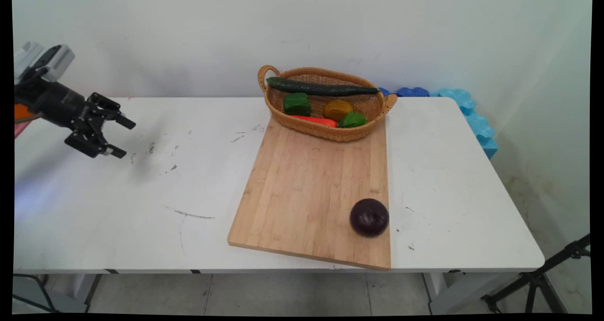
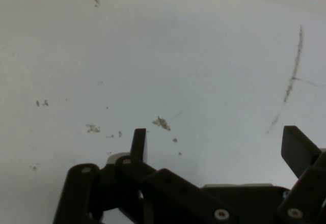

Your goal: Pick up the cucumber from the vegetable basket

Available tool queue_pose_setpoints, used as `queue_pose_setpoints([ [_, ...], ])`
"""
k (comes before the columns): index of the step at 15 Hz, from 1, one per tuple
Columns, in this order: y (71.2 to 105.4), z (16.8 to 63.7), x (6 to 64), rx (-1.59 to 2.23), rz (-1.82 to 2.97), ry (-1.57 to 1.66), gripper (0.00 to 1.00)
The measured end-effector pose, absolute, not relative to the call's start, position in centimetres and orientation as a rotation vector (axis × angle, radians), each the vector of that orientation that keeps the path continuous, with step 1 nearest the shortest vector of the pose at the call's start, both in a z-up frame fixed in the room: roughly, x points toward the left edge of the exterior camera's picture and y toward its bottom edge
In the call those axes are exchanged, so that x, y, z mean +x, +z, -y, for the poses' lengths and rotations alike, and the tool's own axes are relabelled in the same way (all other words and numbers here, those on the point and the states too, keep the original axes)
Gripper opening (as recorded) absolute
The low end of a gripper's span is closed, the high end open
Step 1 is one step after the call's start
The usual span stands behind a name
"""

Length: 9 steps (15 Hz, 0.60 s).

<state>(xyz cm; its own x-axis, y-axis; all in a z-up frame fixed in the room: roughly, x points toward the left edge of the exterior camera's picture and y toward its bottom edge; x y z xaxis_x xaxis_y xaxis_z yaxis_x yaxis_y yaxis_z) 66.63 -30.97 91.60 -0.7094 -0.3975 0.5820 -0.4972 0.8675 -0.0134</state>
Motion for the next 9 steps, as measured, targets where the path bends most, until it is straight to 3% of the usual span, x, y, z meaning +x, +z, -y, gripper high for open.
queue_pose_setpoints([
  [9, 92.5, 35.4, 61.1, 0.678, 2.459, 0.296, 1.0],
])
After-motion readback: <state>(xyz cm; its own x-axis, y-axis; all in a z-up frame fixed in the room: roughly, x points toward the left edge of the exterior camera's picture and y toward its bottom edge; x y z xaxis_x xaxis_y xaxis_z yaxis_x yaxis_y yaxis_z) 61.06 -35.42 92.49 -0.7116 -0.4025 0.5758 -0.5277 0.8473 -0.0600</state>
